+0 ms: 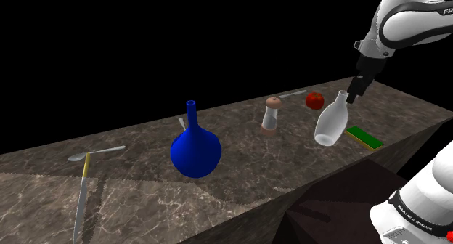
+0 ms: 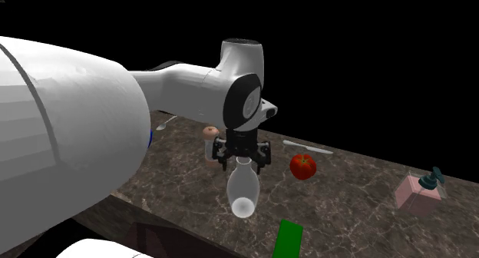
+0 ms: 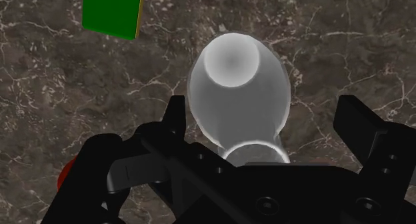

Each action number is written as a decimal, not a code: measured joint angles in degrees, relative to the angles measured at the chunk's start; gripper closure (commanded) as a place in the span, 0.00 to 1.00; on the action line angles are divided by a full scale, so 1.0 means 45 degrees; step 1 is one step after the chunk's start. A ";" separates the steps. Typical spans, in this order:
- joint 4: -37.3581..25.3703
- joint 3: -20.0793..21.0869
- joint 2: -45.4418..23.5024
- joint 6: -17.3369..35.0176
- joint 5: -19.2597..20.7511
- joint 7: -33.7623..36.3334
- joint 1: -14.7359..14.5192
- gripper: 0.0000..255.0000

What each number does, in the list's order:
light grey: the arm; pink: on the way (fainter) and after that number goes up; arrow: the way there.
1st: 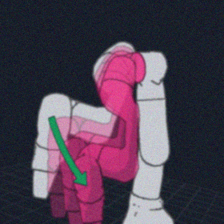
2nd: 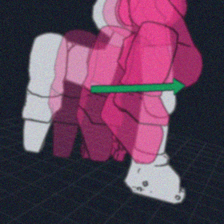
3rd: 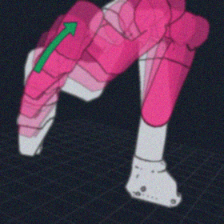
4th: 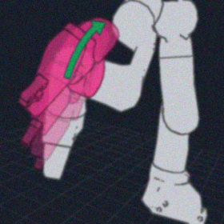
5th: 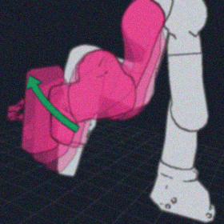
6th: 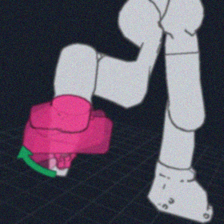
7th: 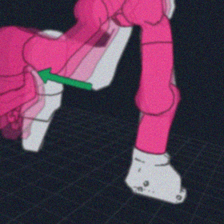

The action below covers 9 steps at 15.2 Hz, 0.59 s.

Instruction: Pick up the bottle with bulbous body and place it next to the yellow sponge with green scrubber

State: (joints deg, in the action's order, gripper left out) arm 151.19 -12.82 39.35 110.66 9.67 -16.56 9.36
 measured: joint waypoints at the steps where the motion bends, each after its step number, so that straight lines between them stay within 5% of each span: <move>1: -0.0283 0.0067 0.0106 -0.0382 -0.0052 0.0008 -0.0023 0.00; 9: -0.0964 0.0154 0.0223 -0.1198 -0.0133 -0.0032 -0.0048 0.00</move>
